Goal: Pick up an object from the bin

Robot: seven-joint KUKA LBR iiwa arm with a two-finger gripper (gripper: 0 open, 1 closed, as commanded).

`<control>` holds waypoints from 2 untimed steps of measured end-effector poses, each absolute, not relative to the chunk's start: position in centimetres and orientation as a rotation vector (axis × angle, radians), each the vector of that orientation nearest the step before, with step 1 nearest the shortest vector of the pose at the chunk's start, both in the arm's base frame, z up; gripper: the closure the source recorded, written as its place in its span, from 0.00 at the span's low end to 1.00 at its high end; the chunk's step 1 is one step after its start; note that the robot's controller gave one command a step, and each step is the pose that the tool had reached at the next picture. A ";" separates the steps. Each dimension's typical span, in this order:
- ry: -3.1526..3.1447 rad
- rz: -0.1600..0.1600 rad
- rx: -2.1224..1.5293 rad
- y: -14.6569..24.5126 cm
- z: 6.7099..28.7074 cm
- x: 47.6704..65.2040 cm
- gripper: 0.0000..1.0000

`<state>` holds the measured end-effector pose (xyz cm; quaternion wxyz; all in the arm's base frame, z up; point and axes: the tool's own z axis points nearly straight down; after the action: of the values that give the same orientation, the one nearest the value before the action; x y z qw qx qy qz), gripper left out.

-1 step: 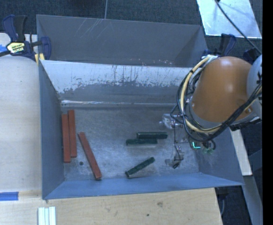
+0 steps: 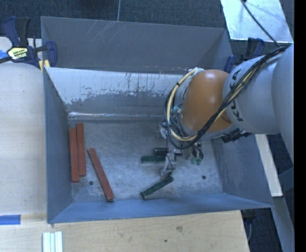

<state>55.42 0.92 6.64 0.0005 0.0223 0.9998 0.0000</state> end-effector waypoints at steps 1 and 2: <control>3.137 -0.001 0.018 0.9 10.0 55.3 0.00; 3.128 0.001 0.174 1.6 10.0 55.6 0.00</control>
Offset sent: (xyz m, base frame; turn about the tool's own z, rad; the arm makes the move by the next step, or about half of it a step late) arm -0.0021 0.0003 0.0336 -0.0330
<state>55.59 1.59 10.02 0.0046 0.0557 0.9984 0.0005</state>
